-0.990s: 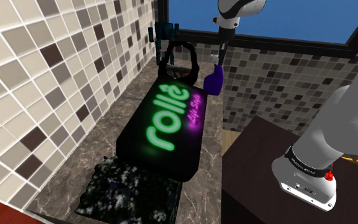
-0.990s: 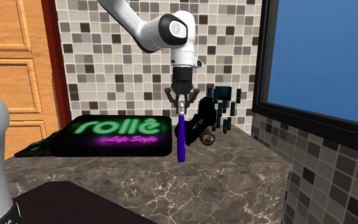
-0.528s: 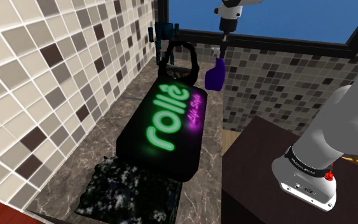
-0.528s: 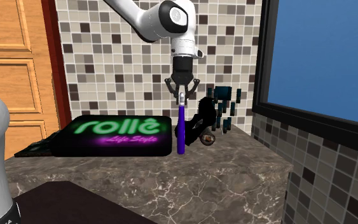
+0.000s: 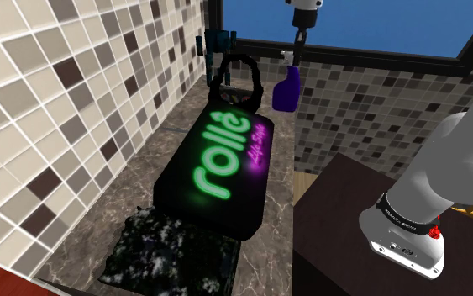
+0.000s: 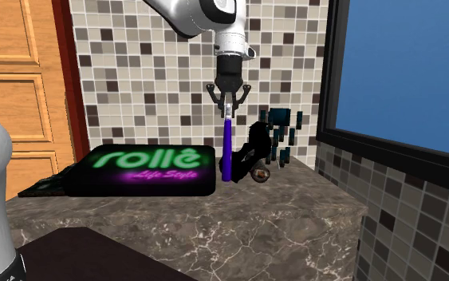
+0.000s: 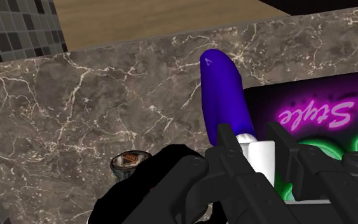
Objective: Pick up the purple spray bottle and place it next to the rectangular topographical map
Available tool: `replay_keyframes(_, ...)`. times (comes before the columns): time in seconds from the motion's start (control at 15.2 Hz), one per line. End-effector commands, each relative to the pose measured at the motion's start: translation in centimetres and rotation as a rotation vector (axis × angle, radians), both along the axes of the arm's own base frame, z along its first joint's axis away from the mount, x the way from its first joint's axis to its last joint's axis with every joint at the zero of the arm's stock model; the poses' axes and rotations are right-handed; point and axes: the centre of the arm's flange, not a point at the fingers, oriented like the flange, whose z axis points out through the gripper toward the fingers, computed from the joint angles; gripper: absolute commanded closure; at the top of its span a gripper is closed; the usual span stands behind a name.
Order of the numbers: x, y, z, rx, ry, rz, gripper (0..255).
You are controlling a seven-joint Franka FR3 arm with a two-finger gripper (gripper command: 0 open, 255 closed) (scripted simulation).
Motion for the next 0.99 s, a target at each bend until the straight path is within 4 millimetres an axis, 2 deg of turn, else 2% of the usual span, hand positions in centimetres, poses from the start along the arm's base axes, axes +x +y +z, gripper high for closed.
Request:
replay_keyframes(0.0,-0.1,0.0,1.2,0.0,0.0,0.0,255)
replay_keyframes(0.92,-0.1,0.0,8.5,0.0,0.0,0.0,255)
